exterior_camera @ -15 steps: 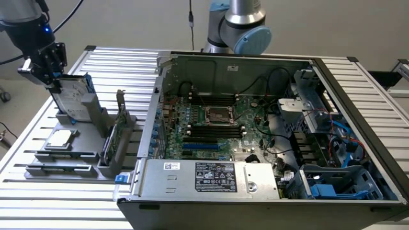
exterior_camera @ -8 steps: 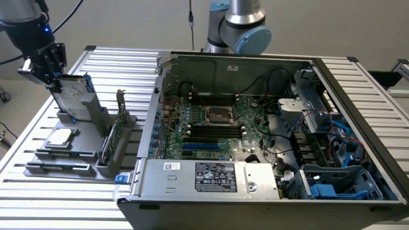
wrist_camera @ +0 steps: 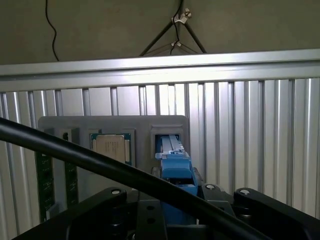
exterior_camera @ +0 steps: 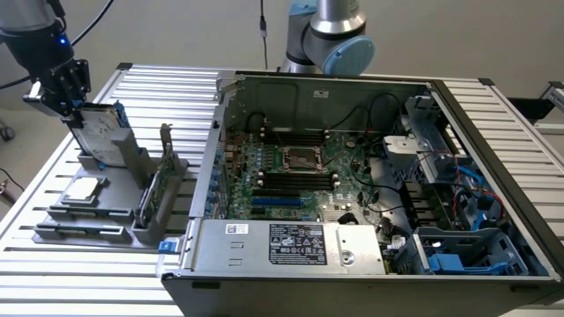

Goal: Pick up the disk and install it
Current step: 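Pick up the disk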

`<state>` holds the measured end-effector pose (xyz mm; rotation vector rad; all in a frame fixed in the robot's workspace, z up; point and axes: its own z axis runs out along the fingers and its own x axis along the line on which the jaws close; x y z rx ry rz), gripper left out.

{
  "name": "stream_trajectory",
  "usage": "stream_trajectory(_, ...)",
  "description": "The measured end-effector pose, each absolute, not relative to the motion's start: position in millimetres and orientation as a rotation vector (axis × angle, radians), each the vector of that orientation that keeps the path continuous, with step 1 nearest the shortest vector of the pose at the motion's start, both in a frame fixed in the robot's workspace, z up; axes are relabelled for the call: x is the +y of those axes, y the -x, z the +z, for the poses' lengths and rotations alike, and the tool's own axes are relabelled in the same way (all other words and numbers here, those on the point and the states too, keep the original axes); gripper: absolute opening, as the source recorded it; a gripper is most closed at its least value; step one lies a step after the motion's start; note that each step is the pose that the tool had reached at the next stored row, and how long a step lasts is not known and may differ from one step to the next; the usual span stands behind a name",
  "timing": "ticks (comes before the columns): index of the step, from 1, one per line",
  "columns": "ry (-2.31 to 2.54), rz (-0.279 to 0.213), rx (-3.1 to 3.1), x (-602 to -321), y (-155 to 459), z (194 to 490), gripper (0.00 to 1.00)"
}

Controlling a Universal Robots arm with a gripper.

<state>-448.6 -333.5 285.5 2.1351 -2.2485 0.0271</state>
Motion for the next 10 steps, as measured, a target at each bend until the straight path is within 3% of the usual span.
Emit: stream_trajectory(10, -2.135, 0.027, -2.249, -333.5, 448.7, 285.4, 0.33)
